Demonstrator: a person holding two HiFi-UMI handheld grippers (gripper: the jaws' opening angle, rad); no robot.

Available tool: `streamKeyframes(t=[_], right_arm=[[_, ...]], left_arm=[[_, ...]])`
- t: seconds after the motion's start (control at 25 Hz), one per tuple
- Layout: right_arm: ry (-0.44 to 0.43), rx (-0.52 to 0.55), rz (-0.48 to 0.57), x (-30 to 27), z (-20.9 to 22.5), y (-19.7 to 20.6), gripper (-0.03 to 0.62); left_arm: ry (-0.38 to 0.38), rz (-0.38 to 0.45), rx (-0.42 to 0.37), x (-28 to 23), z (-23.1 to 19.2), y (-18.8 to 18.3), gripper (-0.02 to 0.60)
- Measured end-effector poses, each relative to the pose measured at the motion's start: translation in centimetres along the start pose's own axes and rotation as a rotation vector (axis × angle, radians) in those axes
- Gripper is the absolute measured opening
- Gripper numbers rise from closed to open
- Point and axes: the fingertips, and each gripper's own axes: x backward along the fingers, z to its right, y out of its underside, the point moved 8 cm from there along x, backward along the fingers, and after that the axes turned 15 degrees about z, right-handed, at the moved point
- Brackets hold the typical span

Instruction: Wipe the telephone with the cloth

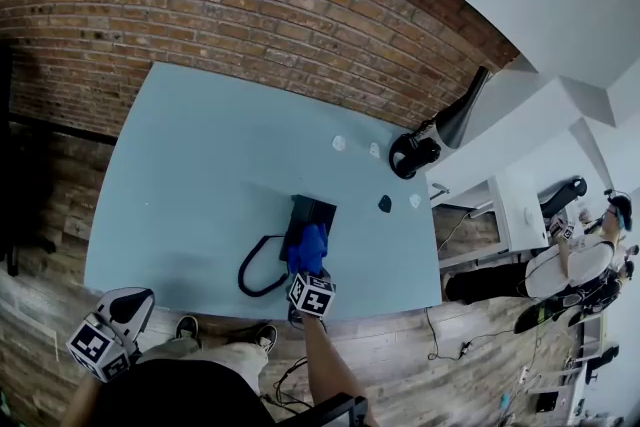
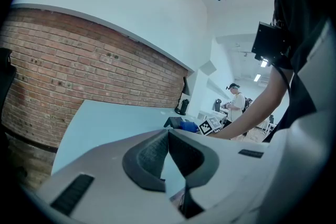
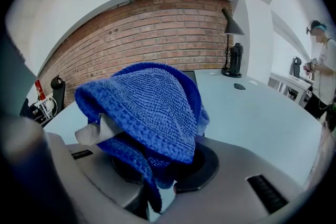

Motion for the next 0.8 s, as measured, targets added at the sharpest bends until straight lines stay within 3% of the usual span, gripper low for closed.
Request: streamKeyframes(t=[0.48,0.68,0.8], right_arm=[[-0.010,-0.009,-0.024,1.1,-0.2,1.4,0.092],[-0.074,-0.046,-0.150,2.3,0.0,3.6,0.093],[-0.175,-0.096,-0.289,1.9,0.9,2.6,0.094]], left_arm=[[-0.013,-0.011,0.018,0.0,0.5,0.5,0.012],[-0.007,-0.013,0.016,-0.3,0.7,0.7,0.012],[-0.004,-0.004,0.014,-0.5,0.9,0.6,0.012]])
